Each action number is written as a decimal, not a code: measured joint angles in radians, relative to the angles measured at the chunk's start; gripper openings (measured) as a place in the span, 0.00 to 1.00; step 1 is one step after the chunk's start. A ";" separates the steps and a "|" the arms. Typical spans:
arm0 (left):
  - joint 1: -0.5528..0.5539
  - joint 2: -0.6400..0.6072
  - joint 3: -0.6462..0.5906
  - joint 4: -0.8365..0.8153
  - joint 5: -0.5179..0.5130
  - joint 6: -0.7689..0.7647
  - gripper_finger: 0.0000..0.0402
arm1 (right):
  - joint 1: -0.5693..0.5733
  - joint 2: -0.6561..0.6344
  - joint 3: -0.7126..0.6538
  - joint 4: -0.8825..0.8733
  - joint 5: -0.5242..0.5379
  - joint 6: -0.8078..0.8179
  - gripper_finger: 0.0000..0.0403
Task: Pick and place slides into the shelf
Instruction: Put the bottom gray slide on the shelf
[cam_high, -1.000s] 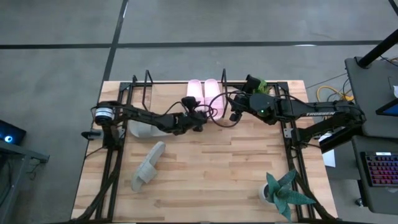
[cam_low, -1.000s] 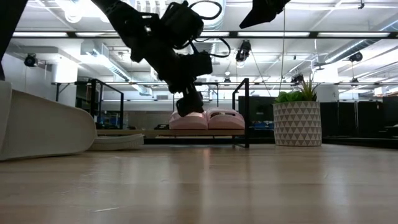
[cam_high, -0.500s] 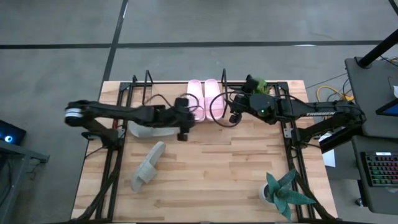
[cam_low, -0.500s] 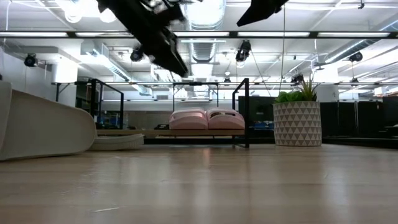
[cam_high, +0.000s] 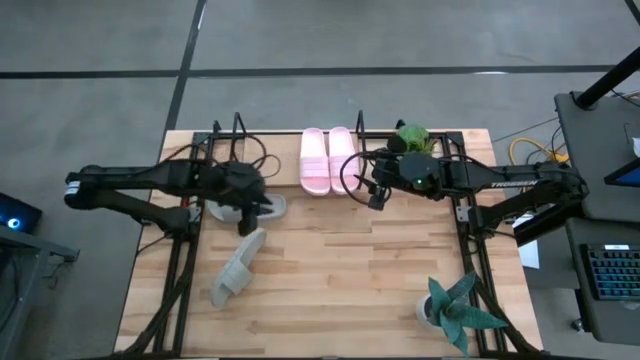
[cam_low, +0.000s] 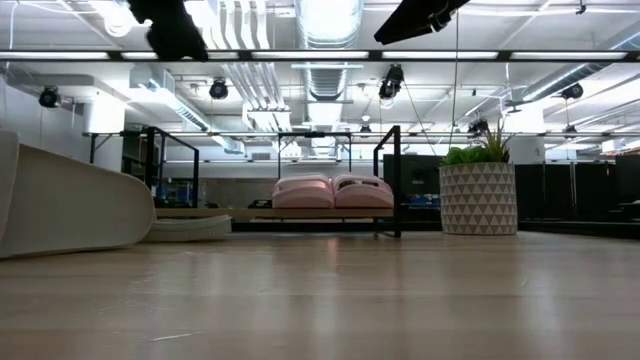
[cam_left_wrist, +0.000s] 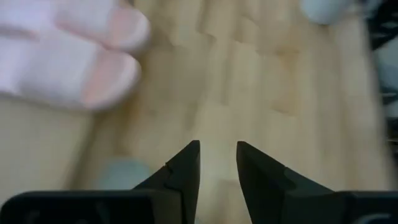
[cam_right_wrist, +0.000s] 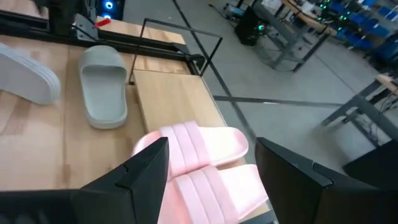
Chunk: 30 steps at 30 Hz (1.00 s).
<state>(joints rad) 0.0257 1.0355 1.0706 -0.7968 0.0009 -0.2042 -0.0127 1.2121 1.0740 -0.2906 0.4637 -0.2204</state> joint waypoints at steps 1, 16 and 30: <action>-0.005 -0.009 0.000 -0.018 0.034 -0.049 0.22 | 0.000 0.000 -0.001 0.001 -0.001 0.008 0.57; -0.096 0.110 -0.001 -0.175 0.317 -0.291 0.22 | 0.000 0.000 -0.004 0.002 -0.003 0.029 0.57; -0.290 0.397 0.054 -0.482 0.428 -0.529 0.22 | 0.000 0.000 -0.029 0.003 -0.002 0.071 0.57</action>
<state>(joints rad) -0.2643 1.4325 1.1242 -1.2792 0.4290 -0.7336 -0.0132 1.2121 1.0448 -0.2876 0.4622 -0.1490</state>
